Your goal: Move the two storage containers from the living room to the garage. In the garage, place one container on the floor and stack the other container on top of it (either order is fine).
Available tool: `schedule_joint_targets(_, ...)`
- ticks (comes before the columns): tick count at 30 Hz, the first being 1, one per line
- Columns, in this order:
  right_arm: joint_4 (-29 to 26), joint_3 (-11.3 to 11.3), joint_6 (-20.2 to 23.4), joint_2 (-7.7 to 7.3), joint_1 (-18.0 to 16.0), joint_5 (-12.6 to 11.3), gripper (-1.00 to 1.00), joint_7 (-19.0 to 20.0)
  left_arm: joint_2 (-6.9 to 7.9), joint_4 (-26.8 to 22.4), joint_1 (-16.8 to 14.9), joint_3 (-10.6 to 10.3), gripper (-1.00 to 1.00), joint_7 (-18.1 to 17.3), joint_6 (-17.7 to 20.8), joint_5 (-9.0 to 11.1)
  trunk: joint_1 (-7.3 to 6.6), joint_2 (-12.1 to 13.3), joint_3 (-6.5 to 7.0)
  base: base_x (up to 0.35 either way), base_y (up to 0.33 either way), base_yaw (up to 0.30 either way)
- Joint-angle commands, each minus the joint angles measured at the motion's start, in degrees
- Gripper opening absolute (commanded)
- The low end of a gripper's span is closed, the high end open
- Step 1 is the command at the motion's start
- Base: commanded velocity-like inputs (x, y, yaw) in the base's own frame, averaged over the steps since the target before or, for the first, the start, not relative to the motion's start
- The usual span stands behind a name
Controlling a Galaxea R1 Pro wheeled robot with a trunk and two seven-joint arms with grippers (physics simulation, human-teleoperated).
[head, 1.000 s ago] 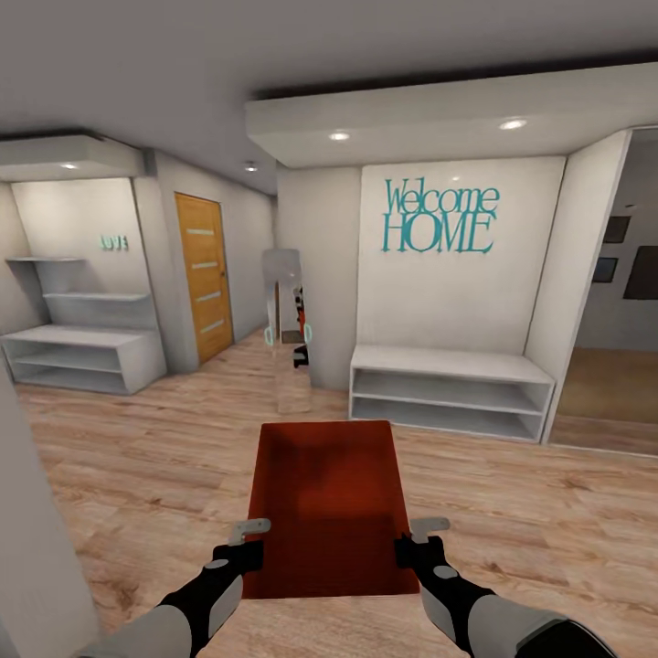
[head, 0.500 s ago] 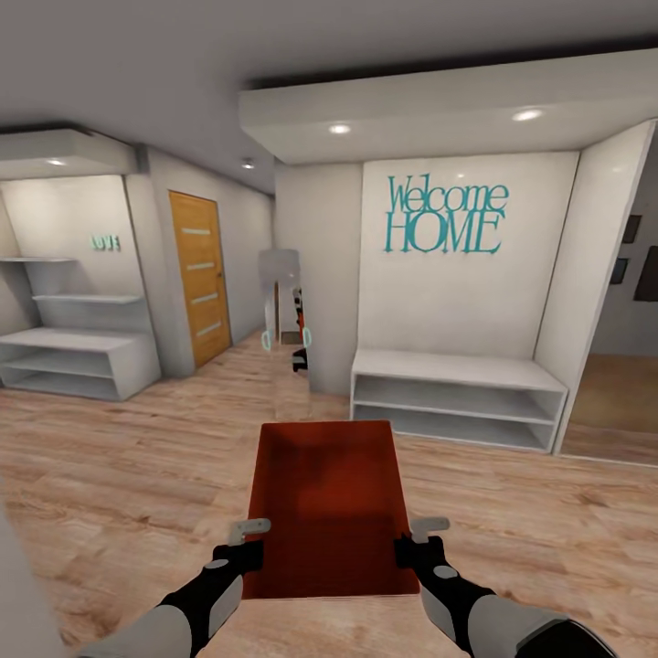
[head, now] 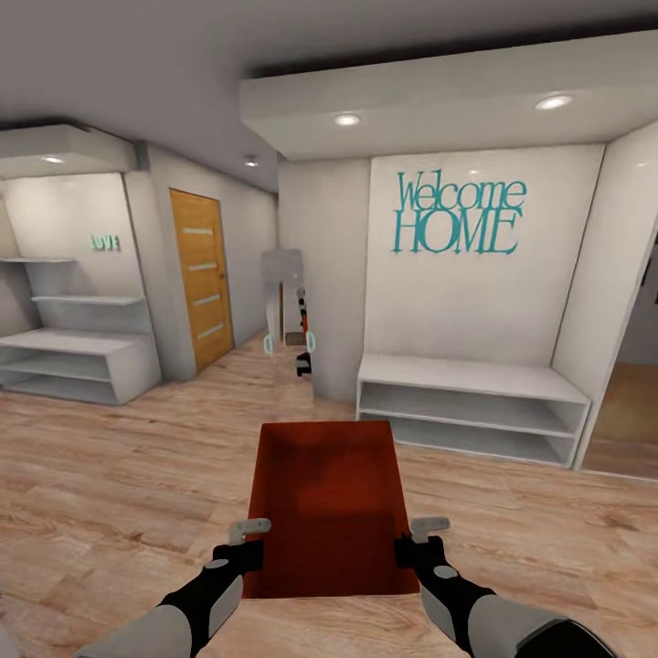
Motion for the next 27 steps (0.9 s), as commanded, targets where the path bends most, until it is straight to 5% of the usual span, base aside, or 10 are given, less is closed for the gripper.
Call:
schedule_joint_targets(1, 0.18, -1.83, -0.25, -0.12, -0.07, -0.84, -1.00, -0.15, 2.02, -0.14, -0.06, -0.90, -1.00, 0.62, -0.15, 0.05, 0.04, -0.07, -0.09, 0.322, 0.000, 0.221)
schedule_joint_targets(27, 0.22, -1.83, -0.25, -0.12, -0.07, -0.87, -1.00, -0.15, 2.02, -0.07, -0.05, -0.88, -1.00, 0.62, -0.15, 0.14, 0.04, -0.07, -0.09, 0.322, 0.000, 0.270)
